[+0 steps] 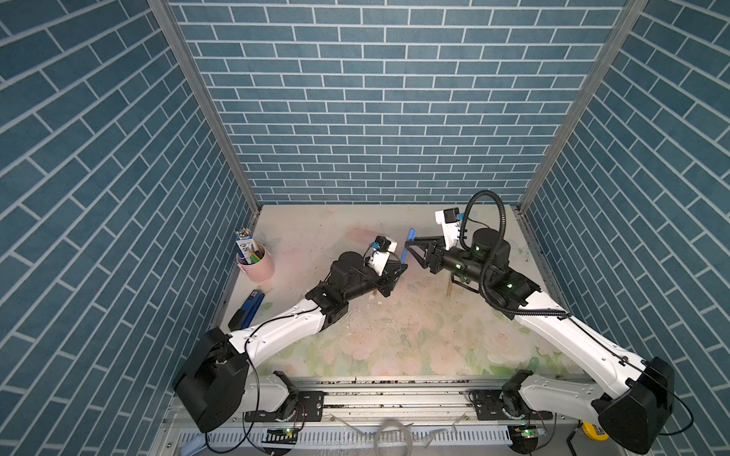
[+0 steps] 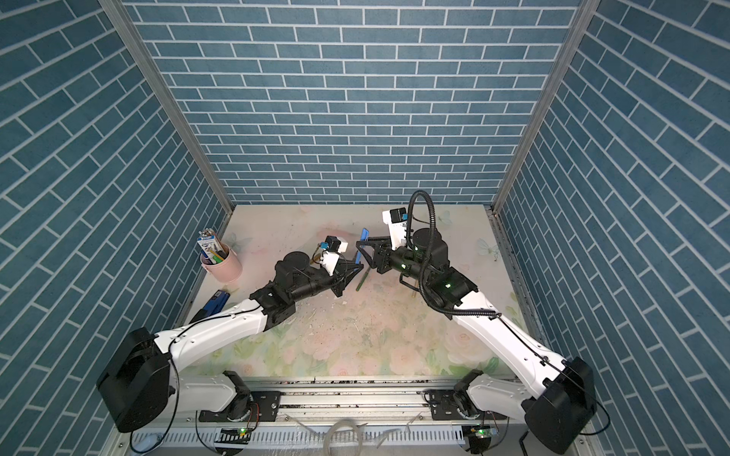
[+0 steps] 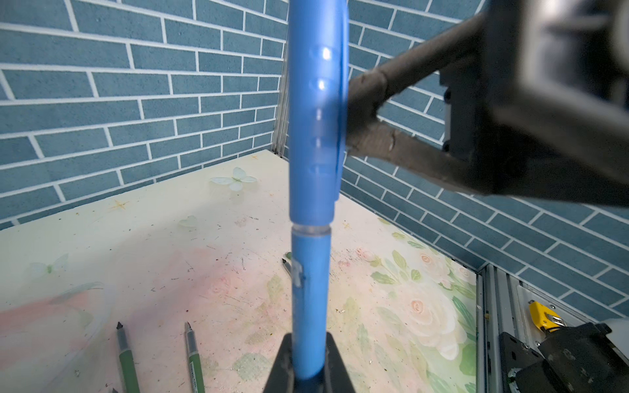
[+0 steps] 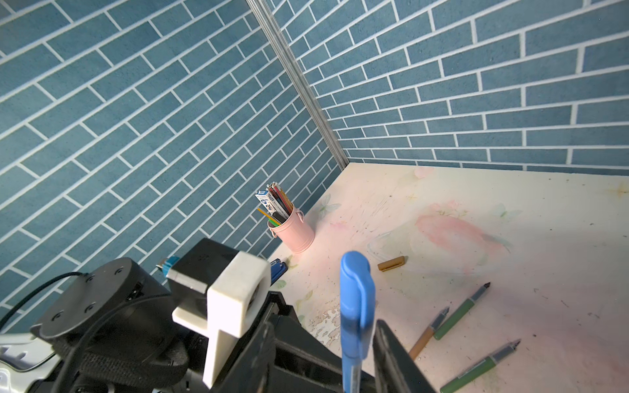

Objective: Insert pens into pen caps
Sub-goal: Put on the pen cap to the pen.

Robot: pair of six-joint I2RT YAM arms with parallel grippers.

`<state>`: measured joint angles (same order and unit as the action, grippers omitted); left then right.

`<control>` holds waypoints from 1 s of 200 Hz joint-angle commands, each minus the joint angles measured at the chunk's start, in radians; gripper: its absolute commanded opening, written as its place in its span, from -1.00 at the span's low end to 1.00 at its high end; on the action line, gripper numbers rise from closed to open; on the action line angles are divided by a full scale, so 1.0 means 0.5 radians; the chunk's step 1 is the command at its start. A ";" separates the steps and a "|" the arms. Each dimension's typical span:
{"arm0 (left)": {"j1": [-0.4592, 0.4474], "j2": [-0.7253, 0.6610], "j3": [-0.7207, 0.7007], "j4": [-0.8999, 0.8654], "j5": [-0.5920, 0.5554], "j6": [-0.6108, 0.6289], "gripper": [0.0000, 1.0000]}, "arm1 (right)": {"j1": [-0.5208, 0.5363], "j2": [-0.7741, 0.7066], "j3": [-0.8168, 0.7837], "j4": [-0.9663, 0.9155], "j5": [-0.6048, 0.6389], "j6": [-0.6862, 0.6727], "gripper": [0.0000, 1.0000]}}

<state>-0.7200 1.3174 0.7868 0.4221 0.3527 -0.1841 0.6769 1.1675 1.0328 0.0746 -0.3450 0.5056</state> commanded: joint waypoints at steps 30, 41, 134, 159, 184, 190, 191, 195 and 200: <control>0.009 -0.046 0.025 0.003 0.006 0.043 -1.00 | -0.053 0.074 0.182 -0.170 -0.093 -0.083 -0.40; 0.007 -0.046 0.026 0.003 0.010 0.043 -1.00 | -0.058 0.099 0.213 -0.184 -0.132 -0.080 -0.43; 0.008 -0.034 0.028 0.018 0.043 0.028 -1.00 | -0.092 0.190 0.269 -0.177 -0.191 -0.080 -0.52; 0.009 -0.031 0.031 0.018 0.048 0.024 -1.00 | -0.093 0.201 0.278 -0.165 -0.232 -0.079 -0.67; 0.008 -0.041 0.033 0.019 0.050 0.027 -1.00 | -0.093 0.214 0.277 -0.159 -0.260 -0.069 -0.83; 0.007 -0.045 0.032 0.018 0.052 0.030 -1.00 | -0.093 0.218 0.273 -0.157 -0.266 -0.068 -0.84; 0.007 -0.045 0.033 0.018 0.051 0.031 -1.00 | -0.093 0.218 0.271 -0.156 -0.267 -0.067 -0.84; 0.007 -0.048 0.032 0.017 0.051 0.031 -1.00 | -0.093 0.222 0.267 -0.151 -0.270 -0.066 -0.85; 0.008 -0.051 0.031 0.017 0.052 0.031 -1.00 | -0.093 0.226 0.261 -0.146 -0.273 -0.061 -0.85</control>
<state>-0.7174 1.3163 0.7868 0.4160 0.3599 -0.1802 0.6277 1.2648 1.1358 -0.0204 -0.4351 0.4732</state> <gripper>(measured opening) 0.139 0.131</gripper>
